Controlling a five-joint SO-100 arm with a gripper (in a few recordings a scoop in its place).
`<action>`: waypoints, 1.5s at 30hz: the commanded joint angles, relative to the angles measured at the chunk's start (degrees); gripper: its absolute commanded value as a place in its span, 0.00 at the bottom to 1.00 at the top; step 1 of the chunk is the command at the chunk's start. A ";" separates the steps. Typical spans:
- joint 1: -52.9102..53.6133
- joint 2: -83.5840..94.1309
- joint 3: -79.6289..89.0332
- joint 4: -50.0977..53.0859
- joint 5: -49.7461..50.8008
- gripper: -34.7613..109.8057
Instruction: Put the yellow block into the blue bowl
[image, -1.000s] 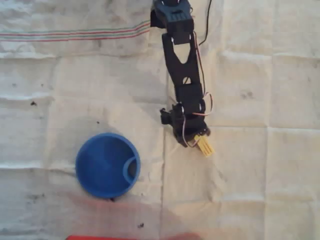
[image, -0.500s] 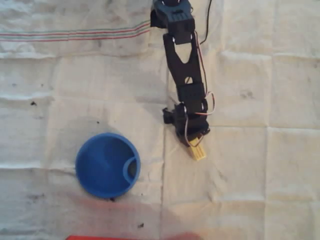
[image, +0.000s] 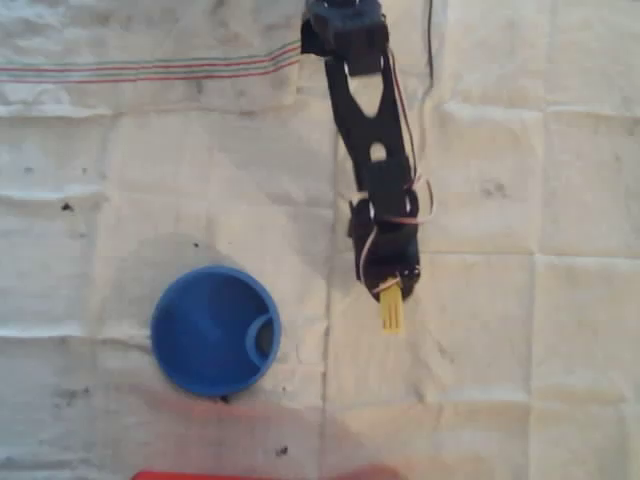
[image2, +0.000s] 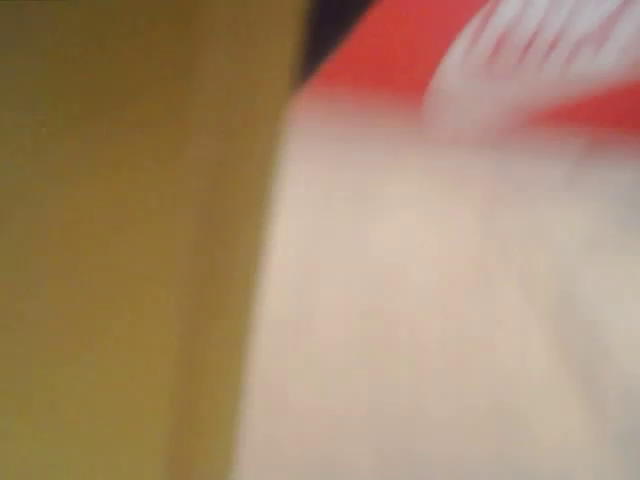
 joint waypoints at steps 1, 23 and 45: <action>3.78 12.48 -5.71 -1.23 4.48 0.24; 26.81 6.94 -16.87 -1.32 6.24 0.24; 32.87 -16.44 -43.77 -0.53 6.24 0.33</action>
